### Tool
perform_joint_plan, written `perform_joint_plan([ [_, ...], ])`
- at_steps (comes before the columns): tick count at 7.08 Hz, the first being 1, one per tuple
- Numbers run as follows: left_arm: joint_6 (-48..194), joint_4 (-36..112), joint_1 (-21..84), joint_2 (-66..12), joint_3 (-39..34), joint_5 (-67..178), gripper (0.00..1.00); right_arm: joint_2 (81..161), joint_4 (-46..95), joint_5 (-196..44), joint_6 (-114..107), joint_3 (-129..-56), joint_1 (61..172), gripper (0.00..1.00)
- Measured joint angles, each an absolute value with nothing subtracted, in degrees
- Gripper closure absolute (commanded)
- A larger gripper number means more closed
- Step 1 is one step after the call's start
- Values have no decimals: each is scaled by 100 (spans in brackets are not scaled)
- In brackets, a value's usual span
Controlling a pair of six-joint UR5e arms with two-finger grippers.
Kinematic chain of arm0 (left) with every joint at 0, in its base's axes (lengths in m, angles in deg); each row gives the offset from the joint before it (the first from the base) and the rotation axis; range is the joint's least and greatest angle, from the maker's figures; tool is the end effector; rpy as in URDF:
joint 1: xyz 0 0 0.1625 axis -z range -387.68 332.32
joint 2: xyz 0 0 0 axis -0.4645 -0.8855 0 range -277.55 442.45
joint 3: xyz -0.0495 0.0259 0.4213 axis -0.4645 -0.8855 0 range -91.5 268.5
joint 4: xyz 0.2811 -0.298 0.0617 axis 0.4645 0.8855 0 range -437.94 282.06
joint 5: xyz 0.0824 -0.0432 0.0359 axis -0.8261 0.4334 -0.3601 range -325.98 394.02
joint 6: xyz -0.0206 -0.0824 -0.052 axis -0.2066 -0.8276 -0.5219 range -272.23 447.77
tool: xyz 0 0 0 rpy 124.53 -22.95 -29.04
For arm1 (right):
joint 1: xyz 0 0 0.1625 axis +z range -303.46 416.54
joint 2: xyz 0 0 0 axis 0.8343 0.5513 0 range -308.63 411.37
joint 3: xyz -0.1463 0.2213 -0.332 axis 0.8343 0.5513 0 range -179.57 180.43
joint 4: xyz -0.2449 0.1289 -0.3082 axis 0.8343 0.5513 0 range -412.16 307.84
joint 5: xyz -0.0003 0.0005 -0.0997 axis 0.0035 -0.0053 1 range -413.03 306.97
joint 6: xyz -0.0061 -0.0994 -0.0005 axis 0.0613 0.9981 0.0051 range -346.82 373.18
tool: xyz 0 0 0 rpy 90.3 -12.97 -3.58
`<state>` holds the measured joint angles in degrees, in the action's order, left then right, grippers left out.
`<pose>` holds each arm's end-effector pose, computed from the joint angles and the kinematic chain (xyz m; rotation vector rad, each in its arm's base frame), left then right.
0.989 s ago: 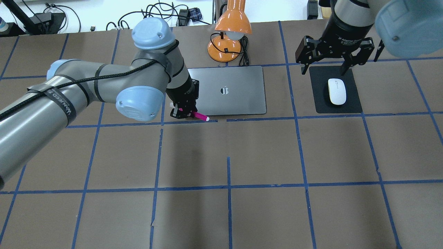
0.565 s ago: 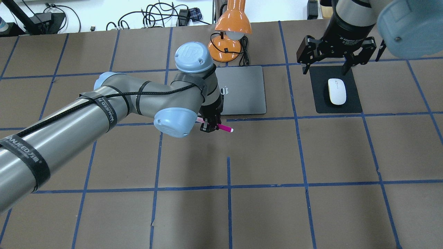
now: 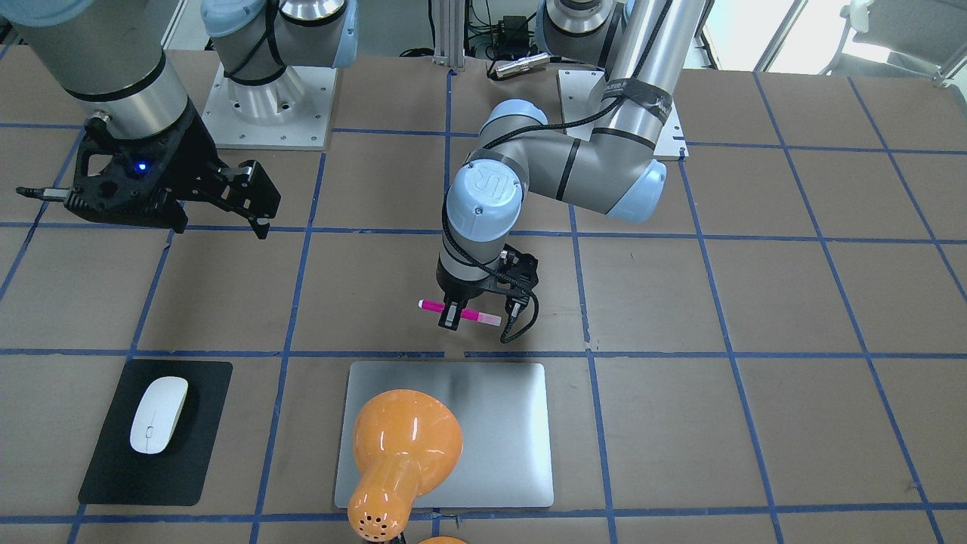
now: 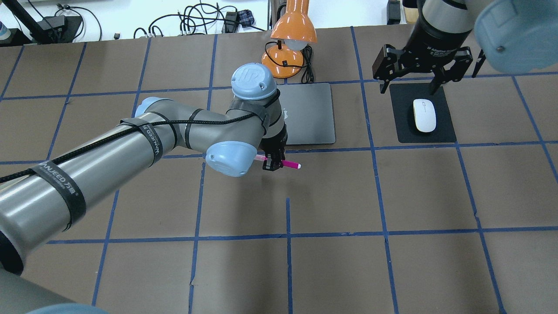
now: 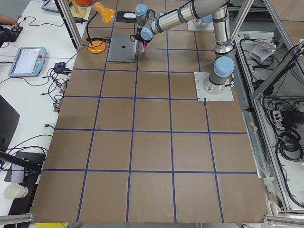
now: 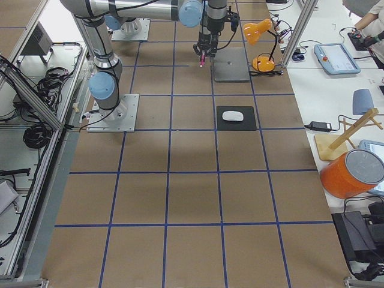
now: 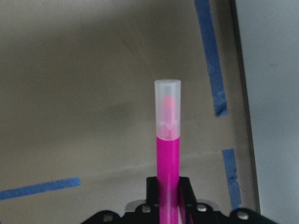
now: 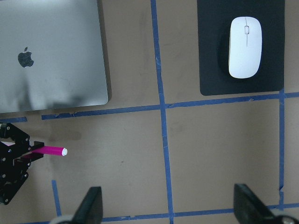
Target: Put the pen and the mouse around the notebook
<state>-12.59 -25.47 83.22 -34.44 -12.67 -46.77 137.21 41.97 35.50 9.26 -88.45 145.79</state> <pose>-0.3534 -0.5071 0.2005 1.9585 -2.3549 -0.2220 0.1289 -0.5258 0.4679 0.1269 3.1127 -0.0287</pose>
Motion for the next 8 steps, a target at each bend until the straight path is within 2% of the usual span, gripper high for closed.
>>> perform_joint_plan([
  [3, -1399, -2581, 8354, -3531, -1286, -4633, 100, 13719, 4222, 3550, 927, -8852, 14576, 0],
  [4, -1398, -2582, 8354, -3553, -1290, -4632, 79, 13720, 4223, 3558, 924, -8853, 14575, 0],
  [5, -1398, -2582, 8356, -3563, -1291, -4629, 20, 13721, 4223, 3565, 925, -8852, 14575, 0],
  [6, -1395, -2575, 8358, -3565, -1292, -4627, 0, 13723, 4223, 3568, 929, -8852, 14576, 0],
  [8, -1332, -2515, 8386, -3566, -1295, -4640, 0, 13721, 4223, 3575, 930, -8852, 14575, 0],
])
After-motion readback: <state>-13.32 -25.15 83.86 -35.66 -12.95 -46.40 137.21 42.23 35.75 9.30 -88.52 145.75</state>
